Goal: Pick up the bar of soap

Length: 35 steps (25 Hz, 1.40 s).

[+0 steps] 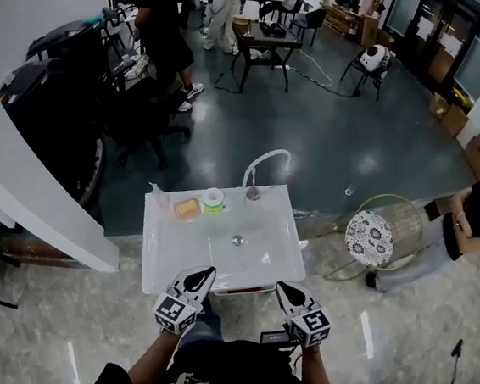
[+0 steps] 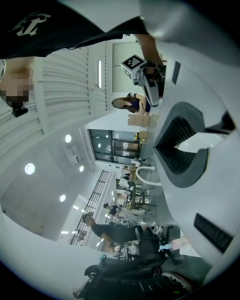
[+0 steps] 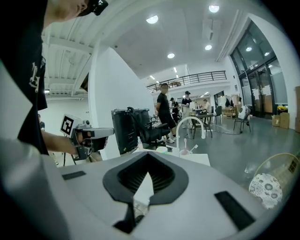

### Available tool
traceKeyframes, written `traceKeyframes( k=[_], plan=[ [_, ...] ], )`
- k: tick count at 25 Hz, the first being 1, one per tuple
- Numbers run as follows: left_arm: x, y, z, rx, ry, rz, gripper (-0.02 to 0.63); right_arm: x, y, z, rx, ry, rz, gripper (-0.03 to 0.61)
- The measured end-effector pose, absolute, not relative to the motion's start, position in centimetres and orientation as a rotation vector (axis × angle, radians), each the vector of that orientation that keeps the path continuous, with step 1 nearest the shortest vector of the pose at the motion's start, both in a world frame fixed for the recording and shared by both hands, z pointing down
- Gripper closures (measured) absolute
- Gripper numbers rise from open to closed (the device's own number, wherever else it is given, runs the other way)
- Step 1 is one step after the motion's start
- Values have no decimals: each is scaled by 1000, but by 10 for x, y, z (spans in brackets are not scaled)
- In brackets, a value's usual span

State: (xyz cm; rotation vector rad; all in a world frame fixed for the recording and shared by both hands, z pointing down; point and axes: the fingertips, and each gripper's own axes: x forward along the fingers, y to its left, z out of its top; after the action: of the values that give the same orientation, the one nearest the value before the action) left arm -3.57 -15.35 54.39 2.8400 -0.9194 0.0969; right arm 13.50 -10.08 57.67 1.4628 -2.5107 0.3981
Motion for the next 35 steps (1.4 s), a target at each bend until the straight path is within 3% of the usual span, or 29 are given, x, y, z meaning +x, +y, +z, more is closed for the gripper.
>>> traceKeyframes(
  k=[21,35],
  plan=[
    [-79,-330,581,2794,-746,160,606,91,-250,586,1611,-2364,483,575],
    [-43,-369,600,2721,-978,247,606,151,-309,589,1450,-2496,466,575]
  ],
)
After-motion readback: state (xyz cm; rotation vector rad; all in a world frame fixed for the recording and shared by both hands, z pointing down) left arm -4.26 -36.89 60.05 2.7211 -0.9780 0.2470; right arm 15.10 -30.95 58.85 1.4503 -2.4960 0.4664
